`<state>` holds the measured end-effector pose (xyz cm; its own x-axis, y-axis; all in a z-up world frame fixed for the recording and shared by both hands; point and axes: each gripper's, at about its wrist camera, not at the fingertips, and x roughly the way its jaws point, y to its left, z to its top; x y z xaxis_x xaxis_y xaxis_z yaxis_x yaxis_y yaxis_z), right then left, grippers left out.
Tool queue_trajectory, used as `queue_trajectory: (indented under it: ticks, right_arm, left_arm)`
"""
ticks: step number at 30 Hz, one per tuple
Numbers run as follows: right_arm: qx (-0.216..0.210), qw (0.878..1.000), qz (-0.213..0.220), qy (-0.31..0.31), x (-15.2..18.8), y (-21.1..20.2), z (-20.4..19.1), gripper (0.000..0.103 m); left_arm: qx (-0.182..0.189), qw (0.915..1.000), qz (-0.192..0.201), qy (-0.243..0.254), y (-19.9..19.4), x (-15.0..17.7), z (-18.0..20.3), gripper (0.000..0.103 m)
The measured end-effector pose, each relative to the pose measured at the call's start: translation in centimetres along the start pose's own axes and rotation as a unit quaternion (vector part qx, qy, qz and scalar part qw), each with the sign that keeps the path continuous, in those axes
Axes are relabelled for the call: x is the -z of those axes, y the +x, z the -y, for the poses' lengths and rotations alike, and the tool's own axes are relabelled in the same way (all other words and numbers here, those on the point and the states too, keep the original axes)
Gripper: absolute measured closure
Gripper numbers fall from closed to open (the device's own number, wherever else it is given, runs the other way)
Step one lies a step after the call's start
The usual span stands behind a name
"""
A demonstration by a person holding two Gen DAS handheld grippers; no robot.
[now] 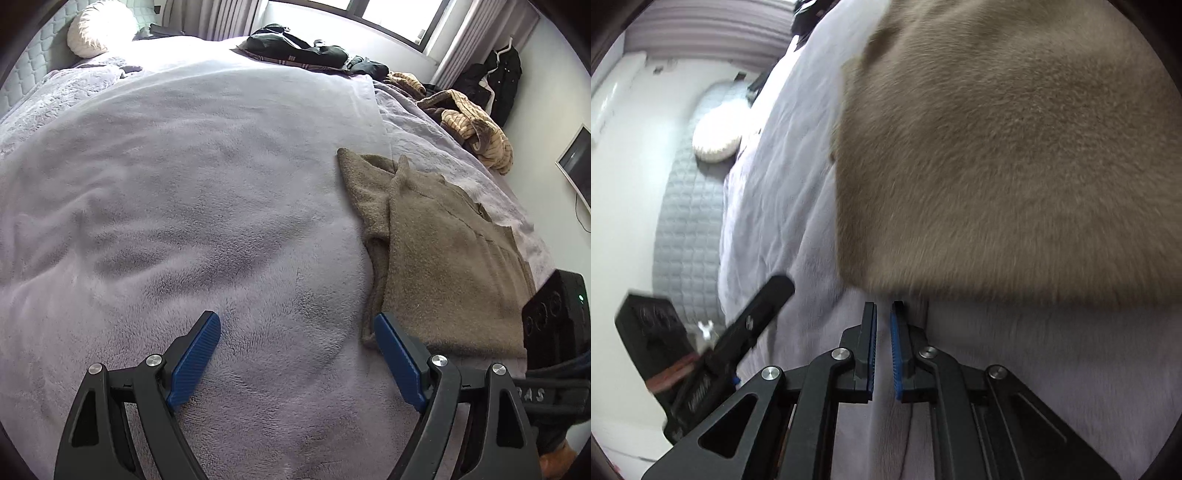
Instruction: Fold small clothes
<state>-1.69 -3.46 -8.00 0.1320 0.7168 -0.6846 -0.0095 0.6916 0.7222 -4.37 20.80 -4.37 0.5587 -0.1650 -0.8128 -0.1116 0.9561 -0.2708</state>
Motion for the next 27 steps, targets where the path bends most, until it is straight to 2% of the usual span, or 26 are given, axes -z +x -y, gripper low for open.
queue_trajectory:
  ticks: [6,12,14,20,21,23,24,25,27]
  right_arm:
    - [0.017,1.0,0.008,-0.021,1.4,-2.1,-0.6,0.091]
    - [0.012,1.0,0.021,0.006,2.3,-3.5,2.0,0.091]
    - [0.009,1.0,0.022,0.017,2.4,-3.5,2.6,0.091]
    - [0.002,0.999,0.024,0.028,2.8,-4.2,3.9,0.091]
    - [0.0,0.999,0.025,0.03,2.8,-4.3,4.0,0.091]
    - [-0.001,0.999,0.027,0.033,2.3,-3.3,3.4,0.091]
    - [-0.003,0.999,0.028,0.036,2.3,-3.4,3.6,0.085]
    - [-0.006,0.999,0.03,0.038,2.3,-3.4,3.8,0.068]
    - [-0.022,0.998,0.037,0.04,2.3,-3.7,4.1,0.047]
  left_arm:
    - [-0.003,1.0,-0.004,0.002,-0.1,0.4,0.2,0.017]
    - [-0.001,0.9999,-0.007,0.007,-0.2,0.6,0.6,0.017]
    - [0.003,0.9999,-0.011,0.008,-0.1,0.6,0.7,0.007]
    - [0.001,0.9999,-0.011,0.005,0.0,0.5,0.8,0.006]
    - [-0.002,0.9999,-0.01,0.005,0.0,0.5,0.9,0.001]
    - [-0.008,0.9999,-0.005,0.006,-0.1,0.5,1.0,0.001]
    - [-0.013,0.9999,-0.003,0.008,0.0,0.5,1.2,0.001]
    - [-0.016,0.9998,-0.003,0.011,0.0,0.4,1.3,0.001]
    - [-0.02,0.9997,-0.005,0.016,0.2,0.4,1.4,0.001]
